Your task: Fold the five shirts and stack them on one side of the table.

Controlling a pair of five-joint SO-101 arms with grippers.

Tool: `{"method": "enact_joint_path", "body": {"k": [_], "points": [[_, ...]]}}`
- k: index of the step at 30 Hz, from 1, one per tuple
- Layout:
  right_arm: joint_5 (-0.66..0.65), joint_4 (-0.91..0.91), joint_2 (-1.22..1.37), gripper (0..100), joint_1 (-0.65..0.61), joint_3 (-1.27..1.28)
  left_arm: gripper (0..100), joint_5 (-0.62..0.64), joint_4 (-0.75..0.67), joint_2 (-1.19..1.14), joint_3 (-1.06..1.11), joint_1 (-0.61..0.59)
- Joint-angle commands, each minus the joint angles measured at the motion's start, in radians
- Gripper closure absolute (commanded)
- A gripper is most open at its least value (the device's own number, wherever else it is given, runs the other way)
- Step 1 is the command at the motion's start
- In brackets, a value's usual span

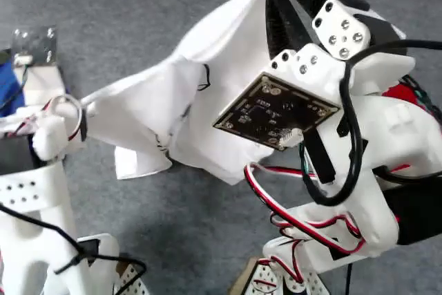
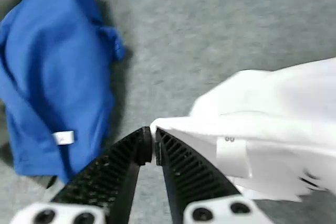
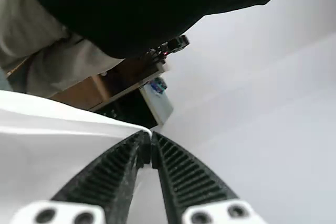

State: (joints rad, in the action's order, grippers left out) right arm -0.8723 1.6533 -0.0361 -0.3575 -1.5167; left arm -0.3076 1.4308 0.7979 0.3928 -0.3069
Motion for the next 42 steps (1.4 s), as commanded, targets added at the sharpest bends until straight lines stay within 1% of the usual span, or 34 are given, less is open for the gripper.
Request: {"method": "enact_joint_path", "body": {"k": [1, 3, 5, 7, 10, 11, 13, 14, 16, 17, 19, 21, 24, 27, 29, 31, 35, 39, 42], "points": [[-0.025, -0.080, -0.030, 99.3, 0.019, -0.027, 98, -0.058, -0.094, 0.147, 0.100, -0.133], [-0.031, -0.118, -0.033, 99.3, 0.019, -0.027, 98, -0.072, -0.126, 0.243, 0.121, -0.181], [-0.031, -0.169, -0.033, 99.4, 0.016, -0.027, 98, -0.075, -0.132, 0.332, 0.127, -0.184], [-0.031, -0.233, -0.030, 99.4, 0.013, -0.027, 98, -0.074, -0.129, 0.410, 0.129, -0.146], [-0.031, -0.265, -0.027, 99.4, -0.008, -0.018, 98, -0.072, -0.087, 0.501, 0.137, -0.031], [-0.031, -0.245, -0.031, 99.4, -0.015, -0.001, 98, -0.072, -0.071, 0.522, 0.146, 0.011], [-0.025, -0.144, -0.033, 99.4, -0.015, 0.047, 98, -0.072, -0.055, 0.547, 0.187, 0.078], [-0.017, -0.068, -0.033, 99.4, -0.015, 0.070, 98, -0.072, -0.055, 0.550, 0.218, 0.101], [0.037, 0.084, -0.028, 99.4, -0.019, 0.113, 98, -0.072, -0.072, 0.541, 0.292, 0.107], [0.074, 0.140, -0.027, 99.4, -0.028, 0.139, 98, -0.072, -0.104, 0.533, 0.341, 0.106], [0.129, 0.133, -0.038, 99.2, -0.015, 0.248, 98, -0.071, -0.192, 0.526, 0.443, 0.081], [0.140, 0.135, -0.067, 99.1, 0.001, 0.404, 98, -0.049, -0.307, 0.509, 0.539, 0.048], [0.123, 0.135, -0.130, 99.1, -0.077, 0.693, 98, -0.026, -0.526, 0.458, 0.701, 0.000], [0.120, 0.126, -0.191, 99.0, -0.170, 0.972, 98, -0.023, -0.698, 0.366, 0.802, -0.034], [0.120, 0.098, -0.208, 98.9, -0.208, 1.150, 98, -0.021, -0.775, 0.295, 0.829, -0.051], [0.121, 0.037, -0.206, 98.1, -0.214, 1.322, 98, -0.003, -0.838, 0.226, 0.835, -0.063], [0.121, -0.167, -0.206, 89.6, -0.197, 1.618, 98, 0.066, -0.980, 0.091, 0.842, -0.084], [0.121, -0.315, -0.197, 81.9, -0.199, 1.821, 98, 0.092, -1.080, -0.067, 0.827, -0.083], [0.121, -0.371, -0.136, 79.8, -0.197, 1.897, 98, 0.091, -1.131, -0.183, 0.792, -0.083]]}}
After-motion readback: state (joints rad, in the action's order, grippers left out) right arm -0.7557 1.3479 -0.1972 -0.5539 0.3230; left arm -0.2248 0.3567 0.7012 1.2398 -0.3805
